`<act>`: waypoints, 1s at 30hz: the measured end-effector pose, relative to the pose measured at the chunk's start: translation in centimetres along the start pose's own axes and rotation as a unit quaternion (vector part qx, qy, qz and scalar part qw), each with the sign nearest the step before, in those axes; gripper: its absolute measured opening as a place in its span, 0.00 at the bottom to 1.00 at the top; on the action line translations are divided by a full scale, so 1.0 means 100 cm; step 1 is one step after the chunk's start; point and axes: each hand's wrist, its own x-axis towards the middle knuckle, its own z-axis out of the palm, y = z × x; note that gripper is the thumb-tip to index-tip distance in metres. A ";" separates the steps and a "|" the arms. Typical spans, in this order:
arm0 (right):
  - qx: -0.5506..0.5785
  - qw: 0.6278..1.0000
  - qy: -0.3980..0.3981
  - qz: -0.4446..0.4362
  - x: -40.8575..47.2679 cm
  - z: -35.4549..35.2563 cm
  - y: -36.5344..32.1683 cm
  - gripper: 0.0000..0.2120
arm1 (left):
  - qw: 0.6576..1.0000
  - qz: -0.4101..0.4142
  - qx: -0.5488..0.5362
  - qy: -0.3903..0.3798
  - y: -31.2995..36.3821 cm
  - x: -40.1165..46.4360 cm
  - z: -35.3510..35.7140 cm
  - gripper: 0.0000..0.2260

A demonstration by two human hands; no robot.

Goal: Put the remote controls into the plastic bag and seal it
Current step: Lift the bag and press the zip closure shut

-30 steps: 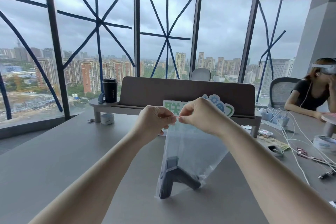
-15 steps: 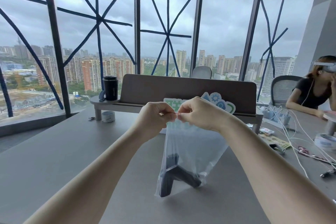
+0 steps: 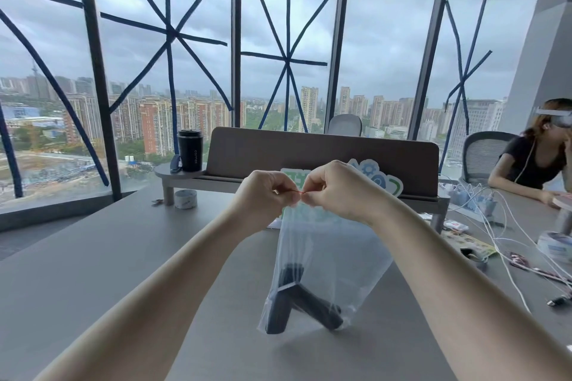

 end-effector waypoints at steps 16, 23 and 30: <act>-0.069 0.992 0.095 0.035 -0.021 -0.002 0.032 0.07 | 0.989 0.018 0.034 0.146 -0.023 0.006 -0.050 0.11; -0.062 0.992 0.106 0.023 -0.020 0.001 0.022 0.09 | 0.983 -0.014 -0.029 0.178 -0.047 0.003 -0.085 0.09; -0.081 0.990 0.117 -0.001 0.019 0.023 0.003 0.14 | 0.979 -0.042 -0.073 0.188 -0.082 0.008 -0.113 0.04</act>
